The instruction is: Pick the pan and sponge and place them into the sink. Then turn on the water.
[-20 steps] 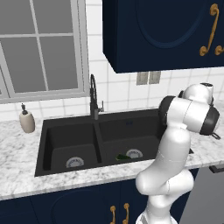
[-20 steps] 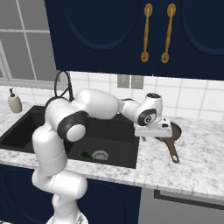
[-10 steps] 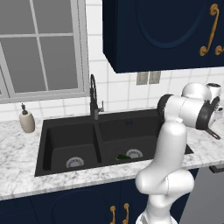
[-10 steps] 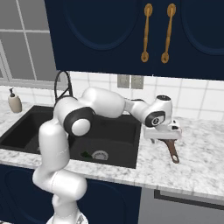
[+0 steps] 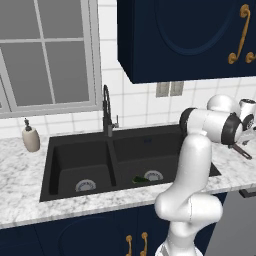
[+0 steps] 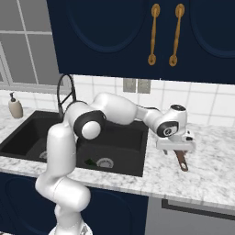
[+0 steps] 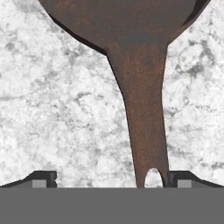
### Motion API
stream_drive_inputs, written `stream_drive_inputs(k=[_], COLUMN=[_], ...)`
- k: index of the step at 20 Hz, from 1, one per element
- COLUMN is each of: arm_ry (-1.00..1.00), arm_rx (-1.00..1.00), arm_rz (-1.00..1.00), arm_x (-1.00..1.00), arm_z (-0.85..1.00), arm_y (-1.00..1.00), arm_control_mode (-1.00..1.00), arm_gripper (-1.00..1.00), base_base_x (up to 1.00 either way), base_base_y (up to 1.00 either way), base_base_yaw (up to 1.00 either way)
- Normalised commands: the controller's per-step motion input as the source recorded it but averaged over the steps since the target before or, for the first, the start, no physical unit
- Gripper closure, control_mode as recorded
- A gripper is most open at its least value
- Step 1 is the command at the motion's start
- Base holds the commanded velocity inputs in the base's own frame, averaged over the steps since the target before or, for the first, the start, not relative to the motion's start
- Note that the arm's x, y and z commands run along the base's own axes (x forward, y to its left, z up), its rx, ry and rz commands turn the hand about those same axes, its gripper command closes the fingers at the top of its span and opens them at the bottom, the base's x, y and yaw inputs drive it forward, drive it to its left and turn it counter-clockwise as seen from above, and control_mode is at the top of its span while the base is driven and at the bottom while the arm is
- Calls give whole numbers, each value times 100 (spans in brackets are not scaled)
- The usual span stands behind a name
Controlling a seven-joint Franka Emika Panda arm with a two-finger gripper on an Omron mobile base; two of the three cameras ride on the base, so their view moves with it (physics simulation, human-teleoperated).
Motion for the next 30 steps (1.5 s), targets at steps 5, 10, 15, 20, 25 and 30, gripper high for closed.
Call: stream_drive_inputs(k=[5, 10, 15, 20, 25, 30], arm_ry=[0, 0, 0, 0, 0, 0], arm_rx=[0, 0, 0, 0, 1, 2], arm_rz=[0, 0, 0, 0, 0, 0], arm_x=[1, 5, 18, 19, 14, 7], arm_z=[-29, -19, -6, -22, -13, -8], arm_y=[-5, 0, -12, -8, -6, -8], arm_control_mode=[-100, -100, -100, -100, -100, -100], arm_gripper=[-100, -100, -100, -100, -100, 100], base_base_x=[0, 0, 0, 0, 0, 0], base_base_y=[0, 0, 0, 0, 0, 0], base_base_yaw=[0, 0, 0, 0, 0, 0])
